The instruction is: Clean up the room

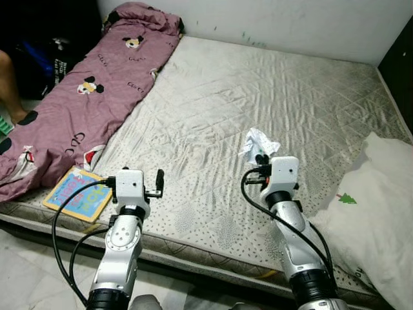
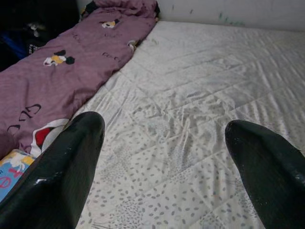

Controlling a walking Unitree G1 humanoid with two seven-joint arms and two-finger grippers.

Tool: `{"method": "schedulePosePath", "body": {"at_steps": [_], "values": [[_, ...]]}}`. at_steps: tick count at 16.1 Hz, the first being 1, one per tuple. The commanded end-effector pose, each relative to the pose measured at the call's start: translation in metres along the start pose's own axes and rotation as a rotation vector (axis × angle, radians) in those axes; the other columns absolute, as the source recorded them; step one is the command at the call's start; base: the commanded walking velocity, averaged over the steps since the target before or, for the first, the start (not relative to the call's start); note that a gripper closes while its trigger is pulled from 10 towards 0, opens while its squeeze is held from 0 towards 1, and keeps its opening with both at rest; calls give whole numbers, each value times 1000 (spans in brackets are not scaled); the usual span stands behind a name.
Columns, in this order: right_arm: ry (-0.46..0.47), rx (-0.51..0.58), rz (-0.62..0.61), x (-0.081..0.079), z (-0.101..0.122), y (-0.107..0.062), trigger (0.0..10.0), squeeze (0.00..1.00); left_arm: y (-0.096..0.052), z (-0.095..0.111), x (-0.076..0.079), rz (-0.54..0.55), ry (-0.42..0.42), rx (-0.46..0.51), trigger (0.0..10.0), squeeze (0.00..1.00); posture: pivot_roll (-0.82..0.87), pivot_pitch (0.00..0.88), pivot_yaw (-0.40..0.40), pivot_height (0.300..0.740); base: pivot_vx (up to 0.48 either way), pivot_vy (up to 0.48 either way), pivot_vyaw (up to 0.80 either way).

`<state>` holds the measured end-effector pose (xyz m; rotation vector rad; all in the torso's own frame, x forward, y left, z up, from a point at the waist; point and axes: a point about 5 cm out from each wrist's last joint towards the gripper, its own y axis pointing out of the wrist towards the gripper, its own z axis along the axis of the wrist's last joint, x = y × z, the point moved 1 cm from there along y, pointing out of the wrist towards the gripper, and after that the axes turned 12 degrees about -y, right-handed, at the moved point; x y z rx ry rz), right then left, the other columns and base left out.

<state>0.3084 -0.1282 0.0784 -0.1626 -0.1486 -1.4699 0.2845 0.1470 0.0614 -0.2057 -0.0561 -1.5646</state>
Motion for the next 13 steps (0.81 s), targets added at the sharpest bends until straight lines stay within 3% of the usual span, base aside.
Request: {"method": "schedulePosePath", "body": {"at_steps": [1, 4, 7, 8, 10, 12, 13], "values": [[6, 0, -11, 1, 0, 1, 10000, 0, 1, -2, 2, -9, 8, -7, 10000, 0, 26, 36, -12, 740, 0, 0, 0], [3, 23, -20, -6, 0, -6, 10000, 0, 3, -3, 9, -61, 14, -20, 10000, 0, 2, 29, 51, 740, 0, 0, 0], [-37, 7, -14, -8, -15, -18, 10000, 0, 5, -15, 17, -116, 38, -60, 10000, 0, -34, 9, 86, 740, 0, 0, 0], [-47, 4, -15, -5, -16, -16, 10000, 0, 10, -14, 19, -113, 29, -64, 10000, 0, -46, 3, 93, 740, 0, 0, 0], [-61, -7, -30, 4, -18, -7, 10000, 0, 28, -3, 40, -185, 4, -50, 10000, 0, -79, 0, 95, 740, 0, 0, 0], [-42, -34, -26, 1, -26, -12, 10000, 0, 26, -7, 38, -178, 16, -47, 10000, 0, -51, 0, 67, 740, 0, 0, 0], [20, -40, -37, -1, -23, -10, 10000, 0, 20, -10, 29, -154, 33, -41, 10000, 0, -24, 0, 49, 740, 0, 0, 0]]}}
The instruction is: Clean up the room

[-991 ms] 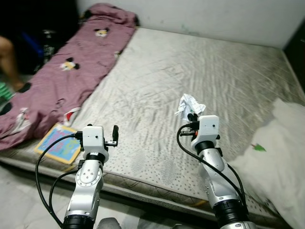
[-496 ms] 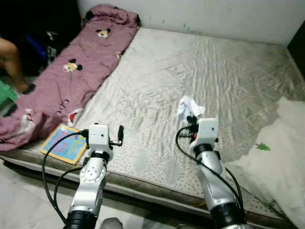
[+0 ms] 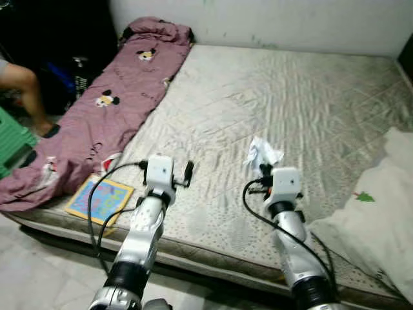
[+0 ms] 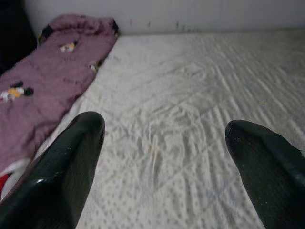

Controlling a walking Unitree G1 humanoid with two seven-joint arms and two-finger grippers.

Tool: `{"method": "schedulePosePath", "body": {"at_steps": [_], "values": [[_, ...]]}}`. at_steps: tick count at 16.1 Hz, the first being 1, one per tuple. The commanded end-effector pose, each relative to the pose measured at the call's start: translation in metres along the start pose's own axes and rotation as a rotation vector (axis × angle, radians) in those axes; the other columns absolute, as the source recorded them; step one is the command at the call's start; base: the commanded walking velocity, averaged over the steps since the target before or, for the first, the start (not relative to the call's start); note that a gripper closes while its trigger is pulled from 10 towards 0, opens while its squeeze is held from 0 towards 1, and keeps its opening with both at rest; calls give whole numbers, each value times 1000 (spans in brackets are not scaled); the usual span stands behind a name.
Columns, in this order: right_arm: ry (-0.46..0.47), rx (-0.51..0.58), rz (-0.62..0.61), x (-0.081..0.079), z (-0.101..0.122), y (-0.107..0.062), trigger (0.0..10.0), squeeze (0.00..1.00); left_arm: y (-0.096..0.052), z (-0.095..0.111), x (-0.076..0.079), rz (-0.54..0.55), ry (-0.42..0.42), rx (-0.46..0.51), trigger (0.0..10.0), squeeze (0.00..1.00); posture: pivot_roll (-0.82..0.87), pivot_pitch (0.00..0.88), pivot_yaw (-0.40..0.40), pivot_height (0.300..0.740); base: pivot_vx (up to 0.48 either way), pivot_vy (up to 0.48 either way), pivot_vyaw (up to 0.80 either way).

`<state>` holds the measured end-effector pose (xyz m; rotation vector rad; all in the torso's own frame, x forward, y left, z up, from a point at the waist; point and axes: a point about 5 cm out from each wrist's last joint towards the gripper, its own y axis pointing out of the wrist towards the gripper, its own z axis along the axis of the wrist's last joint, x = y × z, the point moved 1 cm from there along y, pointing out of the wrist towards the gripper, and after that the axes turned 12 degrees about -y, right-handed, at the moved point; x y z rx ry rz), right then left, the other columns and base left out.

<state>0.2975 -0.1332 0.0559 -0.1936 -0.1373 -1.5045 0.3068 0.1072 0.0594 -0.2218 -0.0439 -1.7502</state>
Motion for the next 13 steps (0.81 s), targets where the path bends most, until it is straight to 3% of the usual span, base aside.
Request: {"method": "schedulePosePath", "body": {"at_steps": [1, 3, 5, 13], "values": [[29, 2, 14, -3, 5, 4, 10000, 0, -8, -5, -14, 39, 38, -9, 10000, 0, 3, 0, 38, 740, 0, 0, 0], [33, 18, 43, -13, 11, 13, 10000, 0, -14, -6, -35, 121, 9, -11, 10000, 0, 43, 7, 23, 740, 0, 0, -800], [31, 32, 47, -13, 15, 16, 10000, 0, -14, 0, -43, 136, 6, 4, 10000, 0, 52, 7, 2, 740, 0, 0, -800], [36, 33, 39, -6, 14, 17, 10000, 0, -11, -3, -35, 109, -32, -12, 10000, 0, 44, 28, -1, 740, 0, 34, 0]]}}
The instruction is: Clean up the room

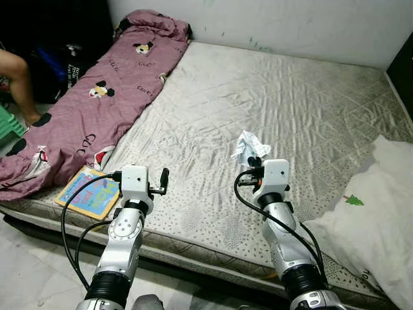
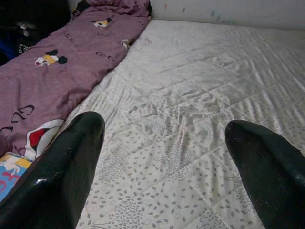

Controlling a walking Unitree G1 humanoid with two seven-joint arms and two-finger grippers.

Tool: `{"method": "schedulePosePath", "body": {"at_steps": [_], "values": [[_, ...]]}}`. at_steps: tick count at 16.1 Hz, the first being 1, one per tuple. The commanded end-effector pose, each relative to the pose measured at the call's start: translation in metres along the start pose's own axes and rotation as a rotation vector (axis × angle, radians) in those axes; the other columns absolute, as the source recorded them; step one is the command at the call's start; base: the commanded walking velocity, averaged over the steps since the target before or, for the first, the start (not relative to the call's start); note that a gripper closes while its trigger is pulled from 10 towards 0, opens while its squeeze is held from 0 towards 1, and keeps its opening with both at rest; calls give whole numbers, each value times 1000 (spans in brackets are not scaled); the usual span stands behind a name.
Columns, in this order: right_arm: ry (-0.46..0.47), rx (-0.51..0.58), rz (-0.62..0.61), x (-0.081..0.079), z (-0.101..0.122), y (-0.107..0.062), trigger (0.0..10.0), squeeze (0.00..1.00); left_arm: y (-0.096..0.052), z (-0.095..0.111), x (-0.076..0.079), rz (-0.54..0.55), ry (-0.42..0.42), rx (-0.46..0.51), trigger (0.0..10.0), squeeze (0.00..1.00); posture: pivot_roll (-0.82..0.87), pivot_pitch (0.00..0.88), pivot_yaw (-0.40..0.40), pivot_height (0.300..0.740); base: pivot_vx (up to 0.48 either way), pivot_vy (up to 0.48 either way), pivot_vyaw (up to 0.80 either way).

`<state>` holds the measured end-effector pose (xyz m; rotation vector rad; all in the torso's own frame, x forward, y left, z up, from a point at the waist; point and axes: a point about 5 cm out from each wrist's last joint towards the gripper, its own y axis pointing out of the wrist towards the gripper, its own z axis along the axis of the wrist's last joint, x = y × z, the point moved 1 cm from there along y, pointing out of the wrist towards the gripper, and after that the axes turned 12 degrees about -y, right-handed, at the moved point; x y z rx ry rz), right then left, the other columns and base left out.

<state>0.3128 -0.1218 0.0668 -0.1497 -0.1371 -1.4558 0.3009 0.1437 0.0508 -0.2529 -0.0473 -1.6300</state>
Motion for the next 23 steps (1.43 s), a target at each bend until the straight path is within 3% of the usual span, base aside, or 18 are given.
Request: {"method": "schedulePosePath", "body": {"at_steps": [1, 10, 23], "values": [[10, 2, -7, 2, 1, 2, 10000, 0, 3, 2, 6, -27, 2, 0, 10000, 0, 42, 27, -2, 740, 0, 341, 0], [2, -12, 5, 3, 0, 3, 10000, 0, 2, 2, 9, -14, -17, 4, 10000, 0, 38, 40, -19, 740, 0, 394, -540], [-9, -25, 15, 4, -1, 3, 10000, 0, 2, 3, 8, 8, -7, 17, 10000, 0, 30, 46, -22, 740, 0, 424, 0]]}}
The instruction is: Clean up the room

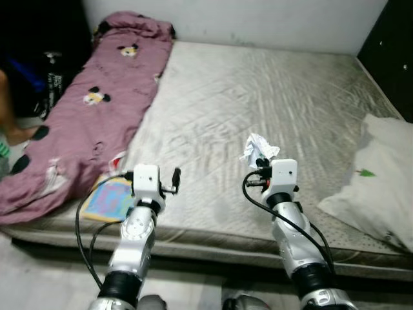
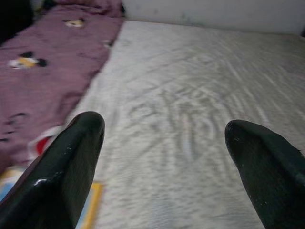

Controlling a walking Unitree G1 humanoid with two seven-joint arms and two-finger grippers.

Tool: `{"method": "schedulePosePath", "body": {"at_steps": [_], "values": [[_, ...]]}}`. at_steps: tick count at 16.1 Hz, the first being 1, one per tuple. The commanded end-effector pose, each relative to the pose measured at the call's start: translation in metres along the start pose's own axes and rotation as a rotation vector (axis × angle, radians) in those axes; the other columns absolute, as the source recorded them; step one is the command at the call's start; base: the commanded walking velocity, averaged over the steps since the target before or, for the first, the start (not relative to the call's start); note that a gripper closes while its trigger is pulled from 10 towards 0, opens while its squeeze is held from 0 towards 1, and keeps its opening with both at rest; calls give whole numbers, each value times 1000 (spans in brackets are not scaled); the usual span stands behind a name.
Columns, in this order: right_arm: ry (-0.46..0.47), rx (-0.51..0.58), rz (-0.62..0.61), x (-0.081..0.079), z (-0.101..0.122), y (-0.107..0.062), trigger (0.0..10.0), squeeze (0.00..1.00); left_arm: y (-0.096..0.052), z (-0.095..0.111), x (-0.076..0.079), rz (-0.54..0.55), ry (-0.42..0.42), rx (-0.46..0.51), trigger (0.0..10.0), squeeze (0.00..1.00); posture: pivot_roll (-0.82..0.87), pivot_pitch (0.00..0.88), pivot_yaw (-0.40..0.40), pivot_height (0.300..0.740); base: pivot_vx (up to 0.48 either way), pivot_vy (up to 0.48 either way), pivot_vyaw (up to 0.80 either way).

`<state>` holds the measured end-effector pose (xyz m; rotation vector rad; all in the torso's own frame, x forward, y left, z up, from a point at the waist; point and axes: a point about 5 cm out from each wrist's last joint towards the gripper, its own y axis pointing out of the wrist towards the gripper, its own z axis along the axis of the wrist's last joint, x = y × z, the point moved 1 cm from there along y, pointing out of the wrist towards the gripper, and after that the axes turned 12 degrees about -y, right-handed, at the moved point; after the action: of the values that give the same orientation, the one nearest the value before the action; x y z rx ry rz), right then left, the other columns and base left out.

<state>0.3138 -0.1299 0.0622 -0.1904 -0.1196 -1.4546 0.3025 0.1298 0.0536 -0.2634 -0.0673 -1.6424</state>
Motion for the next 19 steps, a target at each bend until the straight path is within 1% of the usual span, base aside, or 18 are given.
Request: {"method": "schedulePosePath", "body": {"at_steps": [1, 3, 5, 7, 10, 11, 13, 19], "values": [[3, 11, 13, -3, 5, 3, 10000, 0, 1, 5, -4, 9, 6, 26, 10000, 0, 31, 41, -23, 740, 0, 0, 0], [2, 8, 14, -3, 4, 3, 10000, 0, 0, 10, -4, -1, -25, 73, 10000, 0, 31, 41, -23, 740, 0, 0, 0], [1, 5, 16, -3, 3, 3, 10000, 0, -1, 12, -2, -61, -47, 66, 10000, 0, 32, 40, -23, 740, 0, 0, 0], [-1, 1, 16, -3, 3, 3, 10000, 0, -1, 12, -2, -73, -61, 64, 10000, 0, 28, 43, -25, 740, 0, 0, 0], [-1, -2, 15, -3, 3, 3, 10000, 0, -3, 10, 0, -84, -65, 68, 10000, 0, 27, 45, -25, 740, 0, 0, -754], [-2, -2, 16, -3, 3, 3, 10000, 0, -3, 10, 0, -91, -74, 67, 10000, 0, 27, 45, -25, 740, 0, 0, 0], [-4, -1, 17, -3, 3, 3, 10000, 0, -4, 10, 2, -110, -92, 65, 10000, 0, 27, 45, -25, 740, 296, 0, 0], [-5, -3, 17, -3, 3, 4, 10000, 0, -4, 9, 4, -117, -79, 54, 10000, 0, 27, 49, -26, 740, 321, 0, 0]]}}
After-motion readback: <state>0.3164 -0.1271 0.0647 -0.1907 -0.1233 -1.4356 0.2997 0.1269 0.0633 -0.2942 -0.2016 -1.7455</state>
